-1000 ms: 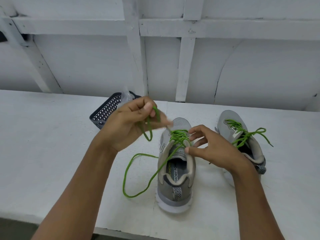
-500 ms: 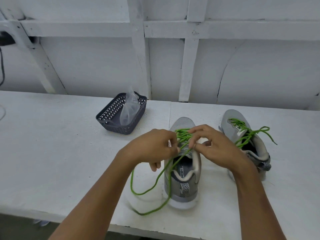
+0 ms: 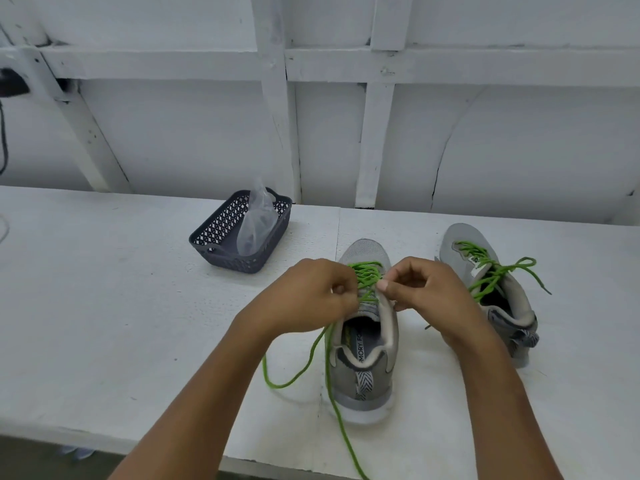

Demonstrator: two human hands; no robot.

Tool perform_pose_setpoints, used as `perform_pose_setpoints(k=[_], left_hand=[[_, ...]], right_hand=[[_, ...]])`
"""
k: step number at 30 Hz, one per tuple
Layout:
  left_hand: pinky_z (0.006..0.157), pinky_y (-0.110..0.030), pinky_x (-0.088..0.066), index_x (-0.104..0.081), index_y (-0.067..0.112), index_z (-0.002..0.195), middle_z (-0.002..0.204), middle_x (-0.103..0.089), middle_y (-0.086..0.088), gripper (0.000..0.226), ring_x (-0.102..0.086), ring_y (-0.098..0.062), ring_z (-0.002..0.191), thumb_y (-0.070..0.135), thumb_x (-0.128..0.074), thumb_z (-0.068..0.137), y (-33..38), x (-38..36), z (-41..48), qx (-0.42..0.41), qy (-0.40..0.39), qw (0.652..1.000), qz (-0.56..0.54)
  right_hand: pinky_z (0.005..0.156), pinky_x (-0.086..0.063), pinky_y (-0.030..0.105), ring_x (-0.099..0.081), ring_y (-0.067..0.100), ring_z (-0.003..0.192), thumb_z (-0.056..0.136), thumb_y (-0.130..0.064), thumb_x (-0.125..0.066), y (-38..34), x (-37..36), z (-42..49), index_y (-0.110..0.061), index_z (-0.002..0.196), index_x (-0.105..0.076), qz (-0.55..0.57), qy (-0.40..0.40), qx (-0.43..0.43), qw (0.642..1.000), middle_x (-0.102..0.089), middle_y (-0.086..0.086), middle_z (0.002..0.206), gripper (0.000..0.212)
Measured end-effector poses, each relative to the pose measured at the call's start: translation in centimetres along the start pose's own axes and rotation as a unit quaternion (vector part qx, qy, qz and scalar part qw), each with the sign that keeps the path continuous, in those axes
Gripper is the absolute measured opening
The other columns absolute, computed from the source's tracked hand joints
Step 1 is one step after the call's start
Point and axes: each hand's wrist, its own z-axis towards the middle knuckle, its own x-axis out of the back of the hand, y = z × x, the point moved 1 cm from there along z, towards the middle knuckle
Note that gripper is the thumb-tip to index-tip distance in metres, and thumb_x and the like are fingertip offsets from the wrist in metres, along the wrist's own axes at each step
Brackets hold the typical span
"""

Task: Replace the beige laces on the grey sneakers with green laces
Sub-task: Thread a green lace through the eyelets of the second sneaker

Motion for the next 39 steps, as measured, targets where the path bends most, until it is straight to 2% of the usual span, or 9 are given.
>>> perform_pose_setpoints(k=[3, 5, 8, 15, 21, 26, 30, 36, 39], left_hand=[[0.062, -0.025, -0.048, -0.069, 0.015, 0.084, 0.067, -0.062, 0.013, 0.015, -0.055, 0.0, 0.06, 0.026, -0.06, 0.09, -0.6, 0.5, 0.0, 0.026, 0.008, 0.998, -0.056], [0.064, -0.035, -0.056, -0.066, 0.012, 0.084, 0.072, -0.068, 0.004, 0.015, -0.064, -0.013, 0.067, 0.022, -0.059, 0.09, -1.1, 0.7, 0.0, 0.041, -0.012, 0.994, -0.098], [0.062, -0.034, -0.06, -0.064, 0.007, 0.085, 0.08, -0.073, -0.007, 0.011, -0.067, -0.015, 0.068, 0.011, -0.056, 0.092, -1.7, 0.8, 0.1, 0.061, -0.026, 0.986, -0.153], [0.051, -0.031, -0.053, -0.06, 0.005, 0.092, 0.057, -0.056, 0.006, 0.008, -0.051, -0.016, 0.057, 0.004, -0.055, 0.097, -2.0, 0.9, 0.3, 0.061, -0.06, 0.963, -0.256], [0.048, -0.023, -0.04, -0.07, 0.015, 0.096, 0.052, -0.039, 0.011, 0.004, -0.037, -0.005, 0.047, 0.013, -0.067, 0.092, -2.6, 4.1, 0.3, 0.034, 0.009, 0.977, -0.212], [0.048, -0.021, -0.044, -0.069, 0.011, 0.097, 0.073, -0.048, -0.014, 0.006, -0.045, -0.007, 0.052, 0.008, -0.066, 0.092, -2.7, 6.0, 0.3, 0.016, 0.142, 0.942, -0.302], [0.044, -0.019, -0.032, -0.07, 0.011, 0.098, 0.054, -0.05, 0.011, 0.007, -0.033, -0.007, 0.045, 0.015, -0.066, 0.093, -2.2, 5.8, 0.4, 0.003, 0.127, 0.951, -0.281], [0.048, -0.018, -0.033, -0.072, 0.016, 0.107, 0.049, -0.054, 0.023, 0.016, -0.041, -0.001, 0.044, 0.021, -0.064, 0.094, -2.3, 6.0, 0.1, -0.003, 0.081, 0.973, -0.218], [0.048, -0.014, -0.033, -0.073, 0.02, 0.107, 0.053, -0.056, 0.022, 0.016, -0.046, 0.005, 0.044, 0.022, -0.061, 0.097, -3.0, 6.2, -0.2, 0.006, 0.092, 0.976, -0.199]], right_hand=[[0.062, -0.054, 0.025, -0.063, 0.013, 0.067, 0.08, -0.007, -0.078, 0.1, 0.7, -0.2, -0.008, 0.076, -0.069, 0.006, -0.064, -0.016, 0.998, -0.07, 0.004, 0.071, 0.01], [0.062, -0.054, 0.024, -0.064, 0.013, 0.066, 0.077, -0.005, -0.079, 0.1, 1.0, -0.3, -0.007, 0.081, -0.068, 0.031, -0.081, -0.036, 0.996, -0.069, 0.004, 0.072, 0.012], [0.065, -0.058, 0.032, -0.062, 0.015, 0.066, 0.071, -0.008, -0.085, 0.3, 0.9, -0.4, -0.009, 0.092, -0.066, 0.019, -0.084, -0.067, 0.994, -0.065, 0.004, 0.08, 0.028], [0.069, -0.061, 0.041, -0.062, 0.017, 0.064, 0.074, -0.005, -0.083, 0.3, 1.2, -0.5, -0.006, 0.09, -0.062, -0.002, -0.101, -0.073, 0.992, -0.062, 0.006, 0.078, 0.027], [0.062, -0.058, 0.035, -0.057, 0.013, 0.06, 0.075, -0.008, -0.082, 0.1, 1.1, -0.3, -0.01, 0.093, -0.061, -0.045, -0.104, -0.065, 0.991, -0.06, 0.001, 0.078, 0.028], [0.059, -0.046, 0.015, -0.056, 0.005, 0.068, 0.079, -0.027, -0.081, -1.1, 0.9, 0.3, -0.026, 0.089, -0.063, -0.077, -0.02, 0.025, 0.996, -0.064, -0.008, 0.083, 0.02], [0.067, -0.042, 0.009, -0.057, 0.005, 0.083, 0.086, -0.029, -0.073, -2.9, -0.7, 0.9, -0.035, 0.103, -0.064, -0.096, -0.036, 0.097, 0.99, -0.061, -0.01, 0.097, 0.02], [0.069, -0.038, 0.018, -0.053, -0.005, 0.076, 0.093, -0.029, -0.065, -3.2, -2.5, 2.0, -0.034, 0.082, -0.065, -0.203, -0.051, 0.097, 0.973, -0.063, -0.013, 0.089, 0.012], [0.07, -0.039, 0.016, -0.053, -0.006, 0.08, 0.09, -0.037, -0.067, -3.6, -2.0, 2.0, -0.031, 0.087, -0.067, -0.194, -0.089, 0.085, 0.973, -0.062, -0.015, 0.094, 0.007]])
